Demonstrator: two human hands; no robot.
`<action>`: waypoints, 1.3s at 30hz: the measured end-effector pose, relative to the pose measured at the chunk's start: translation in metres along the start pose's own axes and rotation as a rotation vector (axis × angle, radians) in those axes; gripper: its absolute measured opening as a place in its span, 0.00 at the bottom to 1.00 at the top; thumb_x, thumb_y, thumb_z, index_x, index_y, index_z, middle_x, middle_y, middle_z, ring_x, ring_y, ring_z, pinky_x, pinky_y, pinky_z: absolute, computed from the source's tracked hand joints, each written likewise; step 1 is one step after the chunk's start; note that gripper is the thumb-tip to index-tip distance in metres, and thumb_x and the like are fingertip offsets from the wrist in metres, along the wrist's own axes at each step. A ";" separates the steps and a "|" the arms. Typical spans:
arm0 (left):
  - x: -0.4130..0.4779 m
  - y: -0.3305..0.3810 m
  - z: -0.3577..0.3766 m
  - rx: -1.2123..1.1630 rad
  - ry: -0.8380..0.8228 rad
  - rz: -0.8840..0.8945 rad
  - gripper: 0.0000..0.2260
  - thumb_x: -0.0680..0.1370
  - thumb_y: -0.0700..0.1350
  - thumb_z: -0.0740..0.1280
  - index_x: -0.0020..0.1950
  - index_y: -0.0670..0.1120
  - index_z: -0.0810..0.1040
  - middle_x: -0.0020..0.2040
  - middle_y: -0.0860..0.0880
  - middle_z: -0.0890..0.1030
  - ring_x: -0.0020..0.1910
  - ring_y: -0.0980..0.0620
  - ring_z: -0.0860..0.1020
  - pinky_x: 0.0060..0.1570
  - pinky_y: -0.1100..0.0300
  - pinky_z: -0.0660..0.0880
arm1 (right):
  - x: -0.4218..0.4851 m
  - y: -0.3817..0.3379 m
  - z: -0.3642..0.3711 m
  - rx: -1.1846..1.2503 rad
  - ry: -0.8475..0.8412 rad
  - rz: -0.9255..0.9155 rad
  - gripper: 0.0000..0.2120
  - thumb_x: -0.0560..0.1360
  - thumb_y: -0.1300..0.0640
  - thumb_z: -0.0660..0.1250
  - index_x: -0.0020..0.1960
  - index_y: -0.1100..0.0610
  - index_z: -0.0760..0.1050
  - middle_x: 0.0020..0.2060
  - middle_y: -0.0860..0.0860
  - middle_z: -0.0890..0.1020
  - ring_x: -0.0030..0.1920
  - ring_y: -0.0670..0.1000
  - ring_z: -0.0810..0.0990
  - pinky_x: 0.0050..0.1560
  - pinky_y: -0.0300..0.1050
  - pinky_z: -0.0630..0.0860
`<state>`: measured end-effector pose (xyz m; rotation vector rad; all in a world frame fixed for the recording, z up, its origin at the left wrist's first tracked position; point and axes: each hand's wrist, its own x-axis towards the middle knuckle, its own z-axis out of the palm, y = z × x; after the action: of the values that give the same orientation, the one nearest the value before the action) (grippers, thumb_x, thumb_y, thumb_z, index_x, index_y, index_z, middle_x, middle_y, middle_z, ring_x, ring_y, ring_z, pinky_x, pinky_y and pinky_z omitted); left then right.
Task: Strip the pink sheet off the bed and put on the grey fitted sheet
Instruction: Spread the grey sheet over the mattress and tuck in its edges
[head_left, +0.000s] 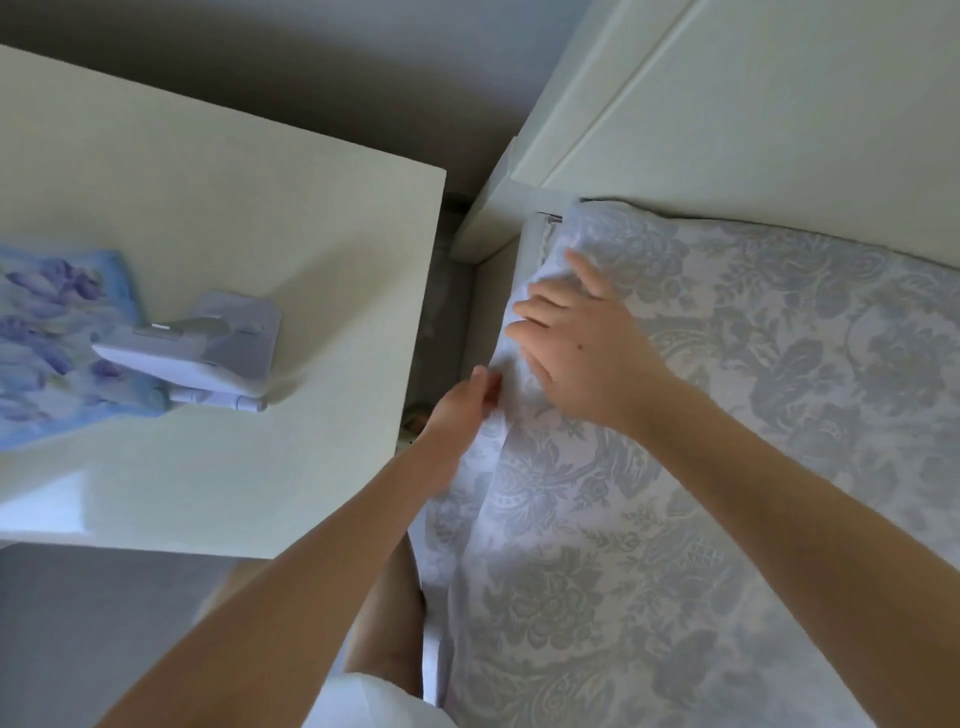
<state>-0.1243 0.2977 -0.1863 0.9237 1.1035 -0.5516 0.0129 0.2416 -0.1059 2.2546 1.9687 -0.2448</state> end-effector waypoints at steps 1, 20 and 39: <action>0.004 -0.001 0.000 0.029 0.014 -0.002 0.22 0.82 0.56 0.48 0.64 0.48 0.76 0.59 0.49 0.79 0.59 0.51 0.75 0.60 0.58 0.68 | 0.014 0.000 0.002 -0.046 -0.103 -0.049 0.11 0.71 0.62 0.60 0.38 0.55 0.80 0.34 0.50 0.80 0.44 0.55 0.79 0.72 0.60 0.56; -0.010 -0.043 -0.008 -0.003 0.155 0.159 0.18 0.83 0.52 0.52 0.58 0.52 0.80 0.47 0.63 0.73 0.52 0.59 0.71 0.53 0.63 0.65 | 0.086 -0.020 0.029 -0.345 -1.147 -0.146 0.20 0.82 0.47 0.47 0.52 0.54 0.75 0.51 0.51 0.79 0.57 0.54 0.74 0.69 0.54 0.54; 0.001 0.005 0.014 0.008 -0.302 -0.229 0.34 0.76 0.70 0.41 0.57 0.50 0.78 0.49 0.49 0.80 0.48 0.48 0.78 0.66 0.51 0.65 | 0.073 0.009 0.018 -0.110 -1.056 -0.055 0.31 0.80 0.38 0.40 0.34 0.57 0.70 0.58 0.60 0.78 0.65 0.60 0.70 0.72 0.56 0.53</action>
<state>-0.1128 0.2888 -0.1830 0.6966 0.9371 -0.8551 0.0311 0.3068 -0.1392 1.4596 1.3819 -1.0368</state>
